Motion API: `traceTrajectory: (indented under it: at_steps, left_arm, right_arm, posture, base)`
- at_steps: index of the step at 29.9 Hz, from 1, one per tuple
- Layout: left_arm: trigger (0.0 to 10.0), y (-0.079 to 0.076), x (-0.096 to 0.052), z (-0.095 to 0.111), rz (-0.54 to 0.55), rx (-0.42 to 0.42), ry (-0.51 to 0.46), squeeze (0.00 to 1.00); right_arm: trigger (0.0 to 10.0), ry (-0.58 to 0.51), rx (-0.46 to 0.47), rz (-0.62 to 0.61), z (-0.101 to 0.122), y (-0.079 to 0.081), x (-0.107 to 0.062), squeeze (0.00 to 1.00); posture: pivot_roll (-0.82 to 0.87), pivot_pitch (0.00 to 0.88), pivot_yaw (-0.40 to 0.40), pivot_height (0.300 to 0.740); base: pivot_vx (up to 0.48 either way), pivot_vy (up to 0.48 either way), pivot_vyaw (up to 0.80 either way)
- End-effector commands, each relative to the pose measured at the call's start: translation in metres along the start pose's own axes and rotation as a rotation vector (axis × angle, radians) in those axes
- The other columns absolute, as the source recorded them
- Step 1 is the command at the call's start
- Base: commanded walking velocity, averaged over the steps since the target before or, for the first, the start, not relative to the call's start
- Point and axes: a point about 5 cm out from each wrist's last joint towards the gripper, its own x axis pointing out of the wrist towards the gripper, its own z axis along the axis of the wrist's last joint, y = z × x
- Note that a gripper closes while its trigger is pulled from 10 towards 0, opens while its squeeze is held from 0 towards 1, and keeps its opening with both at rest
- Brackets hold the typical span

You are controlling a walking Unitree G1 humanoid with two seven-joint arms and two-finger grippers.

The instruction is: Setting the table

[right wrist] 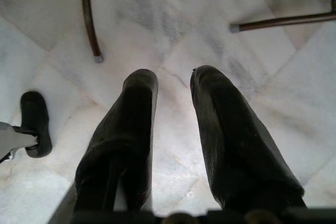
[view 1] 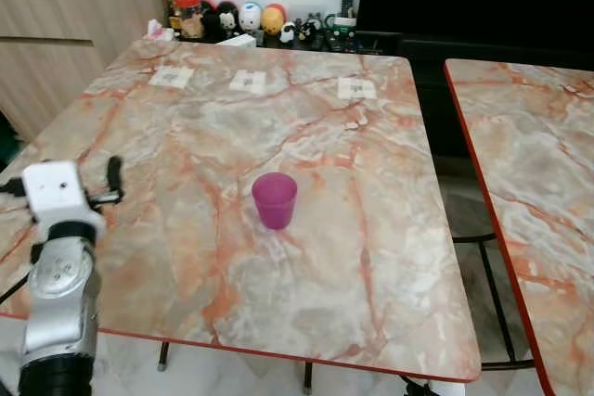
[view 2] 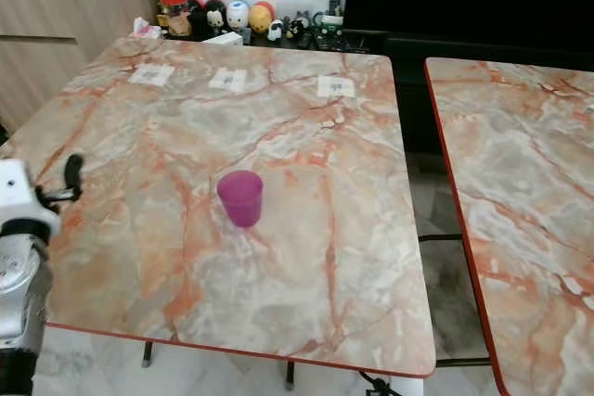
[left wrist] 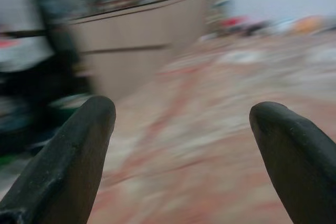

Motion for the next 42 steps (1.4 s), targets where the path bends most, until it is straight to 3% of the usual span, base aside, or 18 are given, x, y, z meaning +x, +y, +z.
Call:
traceTrajectory:
  at_steps: [1, 2, 3, 4, 5, 8, 9, 10, 11, 13, 15, 19, 32, 42]
  left_arm:
    - [10.0, 0.03, 0.004, 0.008, 0.147, 0.061, -0.044, 0.0]
    - [10.0, 0.044, 0.004, 0.008, 0.205, 0.096, -0.042, 0.0]
    - [10.0, 0.044, 0.004, 0.008, 0.205, 0.096, -0.042, 0.0]
    - [10.0, 0.066, 0.004, 0.008, 0.292, 0.133, -0.034, 0.0]
    - [10.0, 0.075, 0.004, 0.008, 0.317, 0.161, -0.032, 0.0]
    - [10.0, 0.084, 0.003, 0.006, 0.329, 0.174, -0.023, 0.0]
    - [10.0, 0.079, 0.003, 0.005, 0.283, 0.135, -0.03, 0.0]
    - [10.0, 0.057, 0.003, 0.009, 0.122, 0.056, -0.062, 0.0]
    - [10.0, 0.051, 0.003, 0.01, 0.082, 0.037, -0.071, 0.0]
    - [10.0, 0.038, 0.001, 0.014, 0.015, 0.038, -0.099, 0.0]
    - [10.0, 0.005, -0.004, 0.021, -0.151, -0.018, -0.12, 0.0]
    - [10.0, -0.023, -0.009, 0.025, -0.309, -0.019, -0.123, 0.0]
    - [10.0, -0.043, -0.022, 0.024, -0.418, -0.131, -0.1, 0.0]
    - [10.0, -0.047, -0.024, 0.022, -0.432, -0.147, -0.093, 0.0]
  right_arm:
    - [10.0, 0.014, 0.012, -0.006, -0.004, -0.001, -0.001, 0.0]
    - [10.0, 0.015, 0.011, -0.006, -0.004, -0.001, -0.001, 0.0]
    - [10.0, 0.015, 0.011, -0.006, -0.004, -0.001, -0.001, 0.0]
    - [10.0, 0.016, 0.009, -0.006, -0.004, -0.001, -0.001, 0.0]
    - [10.0, 0.016, 0.008, -0.005, -0.004, -0.001, -0.001, 0.0]
    - [10.0, 0.016, 0.008, -0.005, -0.004, -0.001, -0.001, 0.0]
    - [10.0, 0.016, 0.008, -0.005, -0.004, -0.002, -0.001, 0.0]
    - [10.0, 0.016, 0.005, -0.003, -0.004, -0.002, -0.001, 0.0]
    - [10.0, 0.016, 0.004, -0.002, -0.004, -0.002, -0.001, 0.0]
    - [10.0, 0.016, 0.004, -0.002, -0.004, -0.002, -0.001, 0.0]
    - [10.0, 0.014, 0.006, -0.001, -0.004, -0.002, -0.001, 0.0]
    - [10.0, 0.012, 0.01, -0.002, -0.003, -0.002, -0.001, 0.0]
    - [10.0, 0.016, 0.011, -0.004, -0.004, -0.002, -0.001, 0.0]
    - [10.0, 0.018, 0.01, -0.001, -0.004, -0.001, -0.001, 0.0]
  posture:
    - [0.17, 0.043, -0.059, 0.74]
    - [0.17, 0.043, -0.06, 0.74]
    - [0.17, 0.043, -0.06, 0.74]
    - [0.17, 0.043, -0.061, 0.74]
    - [0.17, 0.044, -0.06, 0.74]
    - [0.18, 0.044, -0.061, 0.74]
    - [0.18, 0.045, -0.062, 0.74]
    - [0.18, 0.046, -0.064, 0.74]
    - [0.18, 0.046, -0.064, 0.74]
    - [0.18, 0.046, -0.065, 0.74]
    - [0.17, 0.043, -0.063, 0.74]
    - [0.18, 0.042, -0.06, 0.74]
    - [0.17, 0.046, -0.058, 0.74]
    - [0.17, 0.046, -0.055, 0.74]
  base:
    - [0.0, 0.0, 0.0]
    - [0.0, 0.0, 0.0]
    - [0.0, 0.0, 0.0]
    - [0.0, 0.0, 0.0]
    - [0.0, 0.0, 0.0]
    - [0.0, 0.0, 0.0]
    - [0.0, 0.0, 0.0]
    - [0.0, 0.0, 0.0]
    - [0.0, 0.0, 0.0]
    - [0.0, 0.0, 0.0]
    - [0.0, 0.0, 0.0]
    - [0.0, 0.0, 0.0]
    - [-0.098, 0.0, 0.0]
    - [-0.269, 0.0, 0.0]
